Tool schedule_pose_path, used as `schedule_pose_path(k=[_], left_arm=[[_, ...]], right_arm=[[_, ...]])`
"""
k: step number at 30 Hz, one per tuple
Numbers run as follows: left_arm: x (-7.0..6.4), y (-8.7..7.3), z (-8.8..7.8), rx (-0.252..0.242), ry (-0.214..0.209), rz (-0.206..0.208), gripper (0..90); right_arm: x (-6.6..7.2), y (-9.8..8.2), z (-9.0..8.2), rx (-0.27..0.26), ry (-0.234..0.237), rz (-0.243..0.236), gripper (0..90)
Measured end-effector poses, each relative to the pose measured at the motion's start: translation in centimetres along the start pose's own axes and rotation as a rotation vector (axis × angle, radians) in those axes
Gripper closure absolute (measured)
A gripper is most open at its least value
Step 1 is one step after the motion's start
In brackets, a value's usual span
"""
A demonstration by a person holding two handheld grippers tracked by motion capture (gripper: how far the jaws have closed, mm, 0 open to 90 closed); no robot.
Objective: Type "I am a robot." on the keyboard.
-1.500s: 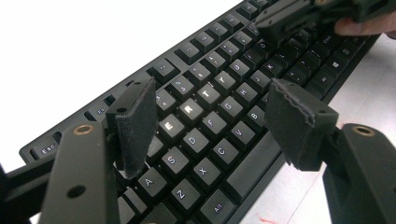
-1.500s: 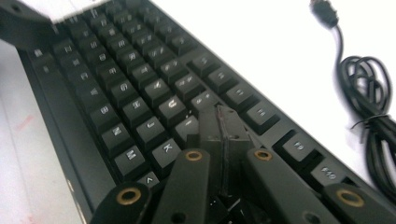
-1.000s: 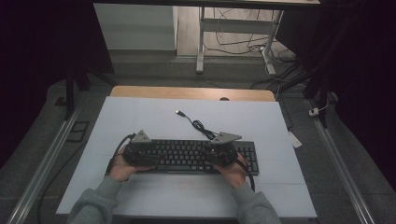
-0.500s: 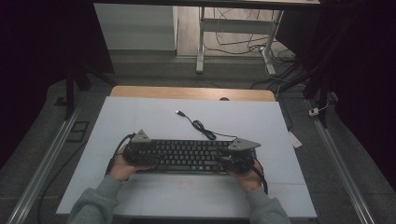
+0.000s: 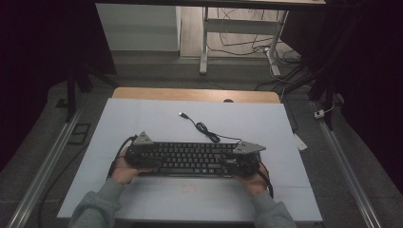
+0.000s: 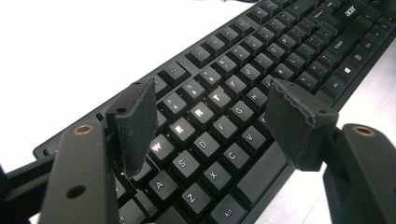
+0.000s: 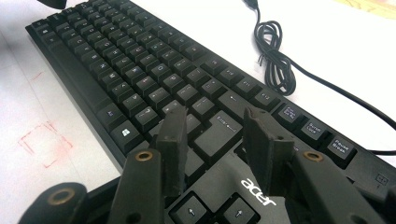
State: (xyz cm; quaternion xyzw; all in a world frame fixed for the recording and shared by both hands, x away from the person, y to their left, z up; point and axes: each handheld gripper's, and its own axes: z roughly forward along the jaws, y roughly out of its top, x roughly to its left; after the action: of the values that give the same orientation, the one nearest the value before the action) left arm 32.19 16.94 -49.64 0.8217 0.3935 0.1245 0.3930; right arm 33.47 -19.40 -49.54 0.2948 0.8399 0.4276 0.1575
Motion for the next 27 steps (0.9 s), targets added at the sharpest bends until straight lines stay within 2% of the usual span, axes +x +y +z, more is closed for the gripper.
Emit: schedule_pose_path(k=[5,11,16,23,27], left_arm=[[-0.2,0.1,0.1,-0.002,-0.006,0.008,37.1],[-0.7,0.2,0.3,-0.008,-0.029,0.019,45.8],[-1.2,0.2,0.7,0.0,-0.049,0.037,59.2],[-2.0,0.3,1.5,0.028,-0.067,0.065,86.4],[-2.5,0.3,2.2,0.05,-0.075,0.082,88.9]], right_arm=[[0.0,0.0,0.0,0.002,-0.003,-0.001,60.0],[0.0,0.0,0.1,0.005,-0.003,-0.004,59.8],[0.0,0.0,0.1,0.008,-0.005,-0.005,59.6],[0.0,0.0,0.2,0.012,-0.008,-0.006,59.2],[0.0,0.0,0.2,0.013,-0.009,-0.005,59.0]])
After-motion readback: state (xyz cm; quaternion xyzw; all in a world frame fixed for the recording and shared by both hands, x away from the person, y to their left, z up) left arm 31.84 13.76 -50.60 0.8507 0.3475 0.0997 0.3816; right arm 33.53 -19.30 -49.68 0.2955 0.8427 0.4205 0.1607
